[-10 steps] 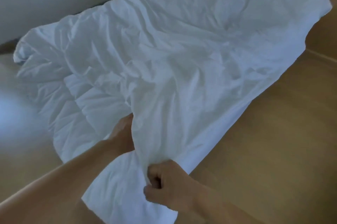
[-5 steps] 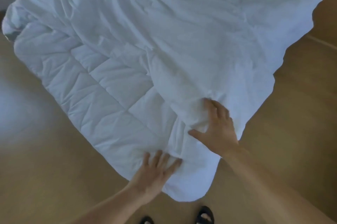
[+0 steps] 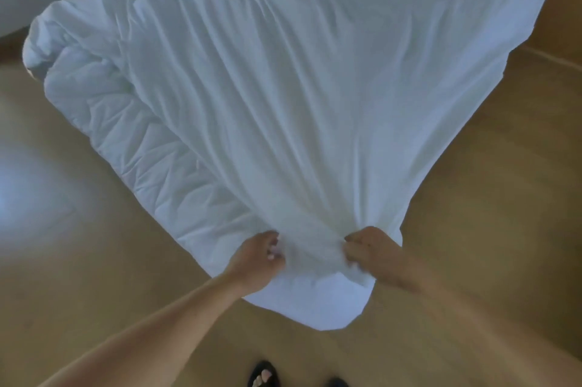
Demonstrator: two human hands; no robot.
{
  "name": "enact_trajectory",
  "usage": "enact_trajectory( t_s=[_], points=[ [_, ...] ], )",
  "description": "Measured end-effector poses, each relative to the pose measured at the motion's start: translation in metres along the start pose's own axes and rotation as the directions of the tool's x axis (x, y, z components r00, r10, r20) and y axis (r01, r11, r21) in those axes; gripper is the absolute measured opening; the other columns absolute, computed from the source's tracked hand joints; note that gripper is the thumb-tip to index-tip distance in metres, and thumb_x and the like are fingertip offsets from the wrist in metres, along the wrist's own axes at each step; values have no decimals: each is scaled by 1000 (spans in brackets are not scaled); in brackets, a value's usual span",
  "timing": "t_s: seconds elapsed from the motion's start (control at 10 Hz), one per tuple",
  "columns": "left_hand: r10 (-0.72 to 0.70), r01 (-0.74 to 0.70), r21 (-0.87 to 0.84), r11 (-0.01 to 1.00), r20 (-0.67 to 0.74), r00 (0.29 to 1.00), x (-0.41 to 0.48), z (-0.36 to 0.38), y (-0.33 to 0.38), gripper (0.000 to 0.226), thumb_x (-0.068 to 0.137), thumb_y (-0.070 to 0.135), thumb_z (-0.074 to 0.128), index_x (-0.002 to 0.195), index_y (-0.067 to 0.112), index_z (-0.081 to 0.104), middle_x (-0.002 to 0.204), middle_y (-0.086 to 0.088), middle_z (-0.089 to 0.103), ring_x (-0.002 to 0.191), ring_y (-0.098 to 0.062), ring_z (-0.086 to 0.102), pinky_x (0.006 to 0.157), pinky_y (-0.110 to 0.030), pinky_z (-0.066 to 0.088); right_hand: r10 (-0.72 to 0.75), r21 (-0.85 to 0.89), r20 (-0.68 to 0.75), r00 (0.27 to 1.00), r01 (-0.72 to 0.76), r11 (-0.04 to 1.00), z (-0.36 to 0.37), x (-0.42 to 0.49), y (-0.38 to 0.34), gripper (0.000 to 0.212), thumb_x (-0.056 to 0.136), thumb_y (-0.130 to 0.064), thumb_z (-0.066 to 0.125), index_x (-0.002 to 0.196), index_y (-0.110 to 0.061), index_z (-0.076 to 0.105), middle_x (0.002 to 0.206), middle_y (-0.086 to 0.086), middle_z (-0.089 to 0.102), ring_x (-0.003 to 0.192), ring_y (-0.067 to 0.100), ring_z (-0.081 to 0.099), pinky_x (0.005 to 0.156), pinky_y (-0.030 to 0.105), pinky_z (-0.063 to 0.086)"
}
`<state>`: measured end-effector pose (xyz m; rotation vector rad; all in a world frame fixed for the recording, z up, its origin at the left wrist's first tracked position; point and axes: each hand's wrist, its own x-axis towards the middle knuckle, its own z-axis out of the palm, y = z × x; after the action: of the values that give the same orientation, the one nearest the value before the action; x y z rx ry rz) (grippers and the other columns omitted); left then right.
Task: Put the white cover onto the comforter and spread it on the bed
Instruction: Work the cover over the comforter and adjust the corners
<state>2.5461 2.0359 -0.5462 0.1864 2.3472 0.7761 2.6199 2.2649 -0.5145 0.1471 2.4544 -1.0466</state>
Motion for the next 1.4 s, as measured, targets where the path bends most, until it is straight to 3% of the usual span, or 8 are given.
enact_trajectory(
  t_s=[0.1,0.2,0.5,0.8,1.1,1.2,1.3,1.4],
  points=[
    [-185,282,-888,363,228,956,14,-11,22,41,100,35,44,125,7,60,119,-16,68,105,-31,65,89,-46,51,14,200,58,998,-25,980,-7,13,-13,48,85,-5,39,45,-29,32,43,-13,29,40,5,31,49,16,26],
    [-5,227,-972,-64,228,974,34,-27,44,57,93,50,46,128,7,60,128,-19,65,117,-35,62,98,-48,49,-59,310,128,990,16,951,6,27,-13,38,84,-10,46,54,-23,27,47,-15,24,44,4,23,49,19,21],
    [-181,63,-977,-204,100,978,-16,-31,-35,30,89,14,58,117,14,66,120,-10,69,96,-29,71,74,-39,60,-236,-324,-584,777,44,945,76,9,1,72,68,-54,71,126,-13,56,121,1,57,116,22,50,99,38,39],
    [-137,-88,-938,-335,-44,990,-22,-77,-81,43,90,13,56,133,16,58,131,-8,65,120,-30,62,98,-46,52,-173,-547,-344,923,-47,836,98,66,-53,19,75,-25,75,88,-19,62,78,-3,62,74,24,60,69,30,38],
    [-538,64,-993,-98,107,836,-46,-41,-134,34,90,15,70,122,6,63,104,-6,76,90,-22,74,63,-30,60,-221,-345,-39,975,194,918,95,21,-47,45,75,-56,28,74,-26,62,72,-18,50,75,6,49,87,23,27],
    [-465,5,-992,-129,65,883,-41,-35,-128,37,97,38,58,129,19,59,115,-3,72,104,-23,70,87,-39,57,-197,-247,-612,766,52,968,98,13,-23,51,83,-39,53,128,-16,60,122,-4,60,117,19,50,106,24,24],
    [-322,236,-793,562,53,945,-50,0,-105,36,91,42,63,123,27,54,112,6,64,100,-11,62,87,-33,52,340,290,-775,532,-179,940,87,4,2,65,89,-31,59,148,-14,38,147,10,40,136,25,31,113,37,24],
    [153,-150,78,986,-23,988,-57,51,-82,23,85,39,63,105,28,57,95,15,57,86,-3,55,74,-23,48,654,554,-406,638,-397,732,89,5,30,93,86,-47,70,157,-24,14,158,7,29,144,30,29,116,49,28]
  ],
)
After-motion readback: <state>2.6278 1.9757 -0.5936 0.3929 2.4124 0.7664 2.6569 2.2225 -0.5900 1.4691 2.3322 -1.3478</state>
